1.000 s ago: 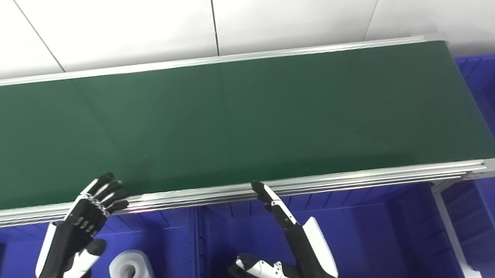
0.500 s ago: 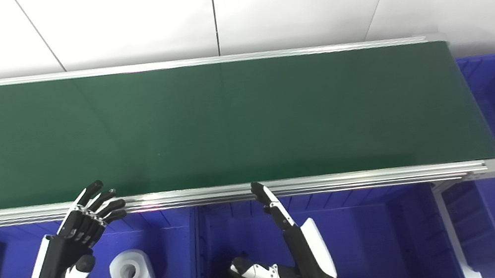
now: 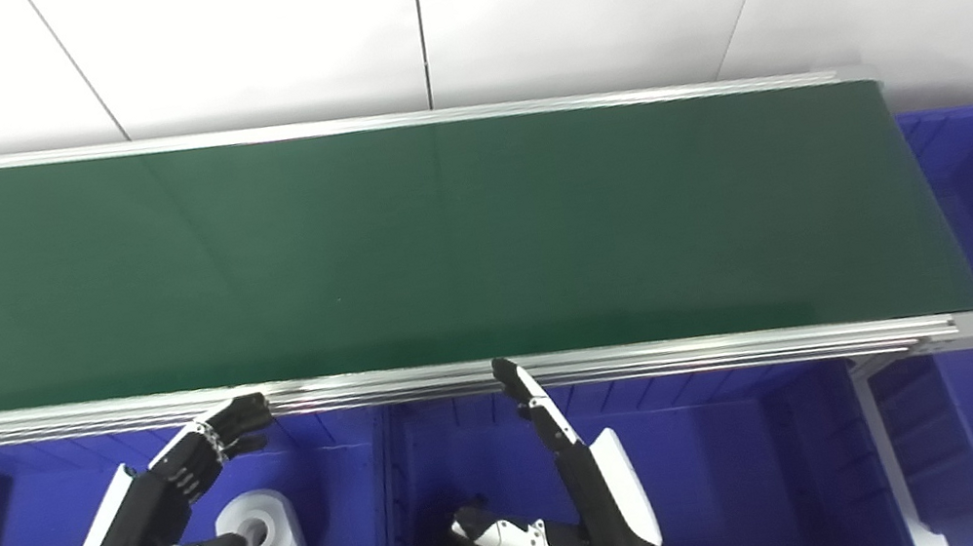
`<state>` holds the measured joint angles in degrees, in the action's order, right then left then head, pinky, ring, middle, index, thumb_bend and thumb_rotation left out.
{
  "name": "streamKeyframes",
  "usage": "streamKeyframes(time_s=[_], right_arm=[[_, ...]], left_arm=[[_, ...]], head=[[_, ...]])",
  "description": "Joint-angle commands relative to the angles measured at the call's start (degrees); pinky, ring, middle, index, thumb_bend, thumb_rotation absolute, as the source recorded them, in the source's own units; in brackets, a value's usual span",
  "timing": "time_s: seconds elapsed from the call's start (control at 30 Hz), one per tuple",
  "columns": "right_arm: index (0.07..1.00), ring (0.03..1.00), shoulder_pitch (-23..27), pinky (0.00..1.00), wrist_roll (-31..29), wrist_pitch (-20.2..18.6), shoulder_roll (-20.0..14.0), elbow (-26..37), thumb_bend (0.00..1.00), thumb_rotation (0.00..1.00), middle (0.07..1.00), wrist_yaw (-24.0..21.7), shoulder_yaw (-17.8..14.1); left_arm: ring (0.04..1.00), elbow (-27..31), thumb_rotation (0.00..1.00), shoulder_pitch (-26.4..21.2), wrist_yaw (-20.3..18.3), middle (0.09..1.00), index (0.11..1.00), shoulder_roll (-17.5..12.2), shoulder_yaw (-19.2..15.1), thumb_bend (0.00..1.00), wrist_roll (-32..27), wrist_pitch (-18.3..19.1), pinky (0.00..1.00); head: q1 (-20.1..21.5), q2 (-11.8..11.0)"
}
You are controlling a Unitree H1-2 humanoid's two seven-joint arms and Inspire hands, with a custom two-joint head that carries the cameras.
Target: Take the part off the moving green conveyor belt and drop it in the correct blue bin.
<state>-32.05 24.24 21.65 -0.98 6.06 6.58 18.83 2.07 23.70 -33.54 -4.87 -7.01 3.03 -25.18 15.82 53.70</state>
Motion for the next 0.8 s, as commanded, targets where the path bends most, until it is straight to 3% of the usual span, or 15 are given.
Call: streamKeyframes(time_s=[0.0,0.23,0.33,0.5,0.77], right_arm=[[0.955,0.921,-0.59,0.89,0.09,0.41,0.49,1.41,0.71,0.66,0.933,0.10,0.23],[0.956,0.924,-0.85,0.88,-0.55,0.21,0.58,1.70,0.72,0.65,0.940,-0.19,0.40],[0.955,0.923,-0.76,0.89,-0.39,0.34,0.56,1.58,0.72,0.66,0.937,-0.11,0.39],[0.953,0.920,-0.70,0.89,-0.16,0.03,0.48,1.70,0.71,0.65,0.931,-0.17,0.28],[0.951,0.920,-0.60,0.89,-0.29,-0.16,0.10,1.93,0.71,0.66,0.931,-0.53,0.21]], left_arm=[[0.831,2.26,0.62,0.63,6.05,0.860,0.823,-2.67,3.33,0.84,1.72,-1.75,0.78],[0.829,2.32,0.64,0.78,22.81,0.860,0.821,-11.14,15.40,0.83,5.08,-1.75,0.78],[0.836,1.95,0.64,0.25,28.13,0.860,0.823,-13.61,19.32,0.83,4.93,-1.75,0.79],[0.853,0.67,0.63,-1.12,32.01,0.861,0.829,-15.13,22.12,0.82,1.94,-1.75,0.82],[0.831,-0.23,0.64,-1.96,34.69,0.850,0.829,-14.85,23.16,0.79,0.35,-1.75,0.79]], head=[[-0.15,0.09],[0.04,0.16],[0.05,0.18],[0.06,0.19],[-0.03,0.23]])
